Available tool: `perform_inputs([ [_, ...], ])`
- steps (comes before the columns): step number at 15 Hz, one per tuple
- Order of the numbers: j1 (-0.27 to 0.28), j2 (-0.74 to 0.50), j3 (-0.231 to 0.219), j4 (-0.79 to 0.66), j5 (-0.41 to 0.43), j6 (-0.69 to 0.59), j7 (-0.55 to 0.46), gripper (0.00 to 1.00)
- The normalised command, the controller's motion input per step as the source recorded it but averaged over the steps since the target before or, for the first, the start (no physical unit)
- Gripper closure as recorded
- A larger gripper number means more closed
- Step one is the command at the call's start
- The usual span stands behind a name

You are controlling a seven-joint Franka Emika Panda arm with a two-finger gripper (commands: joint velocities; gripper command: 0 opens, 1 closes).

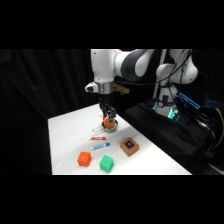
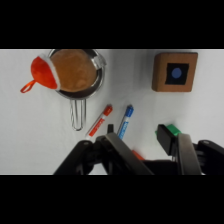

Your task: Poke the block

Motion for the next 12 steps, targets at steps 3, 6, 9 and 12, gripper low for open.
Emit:
perform_inputs([
  [3,0.061,-0.25,0.049,-0.28,-0.05,0.15,0.12,0.63],
  [6,0.066,-0.24,0.055,-0.3,-0.051,0.18,0.13,0.89],
  [9,0.067,-0.19,0.058,-0.29,-0.043,0.22,0.12,0.99],
  [12,0.07,-0.14,0.057,-0.27,-0.054,0.29,0.13,0.92],
])
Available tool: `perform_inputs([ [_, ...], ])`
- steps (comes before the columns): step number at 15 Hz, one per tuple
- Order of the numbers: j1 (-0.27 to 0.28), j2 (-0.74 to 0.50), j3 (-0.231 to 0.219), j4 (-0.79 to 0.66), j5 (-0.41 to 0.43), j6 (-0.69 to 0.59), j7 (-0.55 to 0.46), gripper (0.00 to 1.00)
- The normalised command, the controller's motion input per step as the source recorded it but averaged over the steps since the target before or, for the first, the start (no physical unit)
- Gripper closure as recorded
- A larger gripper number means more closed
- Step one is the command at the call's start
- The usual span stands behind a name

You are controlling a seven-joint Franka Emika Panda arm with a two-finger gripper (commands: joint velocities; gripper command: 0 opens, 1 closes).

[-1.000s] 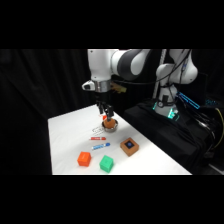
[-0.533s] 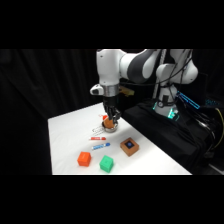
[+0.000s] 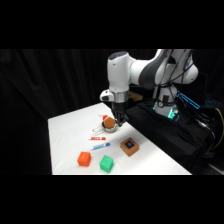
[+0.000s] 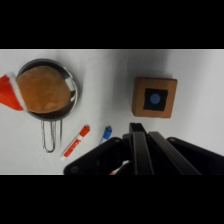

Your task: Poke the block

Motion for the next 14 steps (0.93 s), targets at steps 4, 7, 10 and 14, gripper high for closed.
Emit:
perform_inputs([
  [4,0.072,-0.05,0.06,-0.22,-0.072,0.33,0.15,0.92],
  [7,0.078,0.07,0.058,-0.16,-0.121,0.36,0.19,0.95],
  [10,0.103,0.16,0.043,-0.1,-0.197,0.35,0.25,0.93],
  [14,0.124,0.22,-0.002,-0.01,-0.222,0.32,0.27,0.95],
])
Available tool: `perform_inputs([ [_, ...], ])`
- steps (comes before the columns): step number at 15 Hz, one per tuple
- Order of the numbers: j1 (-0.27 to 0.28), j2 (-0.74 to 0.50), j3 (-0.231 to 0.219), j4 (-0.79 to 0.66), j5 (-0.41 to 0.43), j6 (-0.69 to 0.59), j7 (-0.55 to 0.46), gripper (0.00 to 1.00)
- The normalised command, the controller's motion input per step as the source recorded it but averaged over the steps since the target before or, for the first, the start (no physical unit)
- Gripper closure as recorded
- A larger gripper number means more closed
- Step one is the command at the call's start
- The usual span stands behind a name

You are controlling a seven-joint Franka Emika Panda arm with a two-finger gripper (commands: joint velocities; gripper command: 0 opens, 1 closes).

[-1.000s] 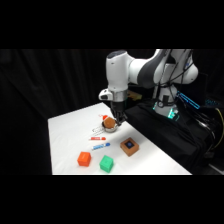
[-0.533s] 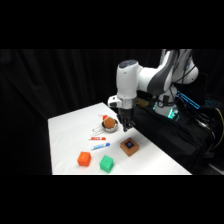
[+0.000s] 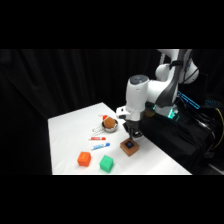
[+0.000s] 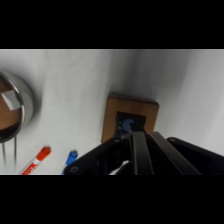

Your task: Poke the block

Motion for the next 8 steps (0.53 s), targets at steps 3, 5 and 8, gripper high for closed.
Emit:
perform_inputs([
  [3,0.172,0.28,-0.096,0.06,-0.262,0.33,0.27,0.96],
  [5,0.214,0.26,-0.17,0.1,-0.238,0.27,0.24,0.96],
  [8,0.197,0.2,-0.18,0.1,-0.163,0.2,0.16,0.97],
])
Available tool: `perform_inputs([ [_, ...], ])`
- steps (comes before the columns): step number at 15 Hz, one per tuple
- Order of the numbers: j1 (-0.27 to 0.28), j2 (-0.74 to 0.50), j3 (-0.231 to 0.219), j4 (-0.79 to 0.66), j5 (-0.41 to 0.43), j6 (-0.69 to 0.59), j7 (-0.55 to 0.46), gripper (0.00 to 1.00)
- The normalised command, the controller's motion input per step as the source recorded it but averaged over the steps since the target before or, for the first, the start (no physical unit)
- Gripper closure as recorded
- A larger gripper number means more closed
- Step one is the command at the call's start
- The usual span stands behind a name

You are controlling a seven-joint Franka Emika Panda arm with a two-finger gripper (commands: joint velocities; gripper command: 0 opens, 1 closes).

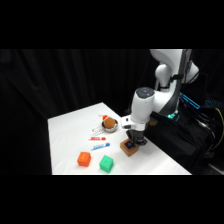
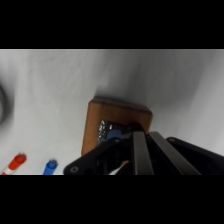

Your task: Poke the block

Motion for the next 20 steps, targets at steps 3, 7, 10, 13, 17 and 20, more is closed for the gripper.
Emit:
perform_inputs([
  [3,0.129,0.03,-0.136,0.04,-0.13,0.06,0.12,0.97],
  [7,0.049,-0.32,-0.049,-0.04,-0.046,-0.26,0.03,0.98],
  [10,-0.084,-0.52,0.079,-0.02,0.094,-0.5,-0.11,0.97],
  [13,-0.149,-0.43,0.134,0.07,0.159,-0.5,-0.19,0.95],
  [17,-0.148,-0.27,0.125,0.13,0.149,-0.39,-0.18,0.6],
  [20,-0.134,-0.2,0.106,0.14,0.143,-0.32,-0.17,0.36],
])
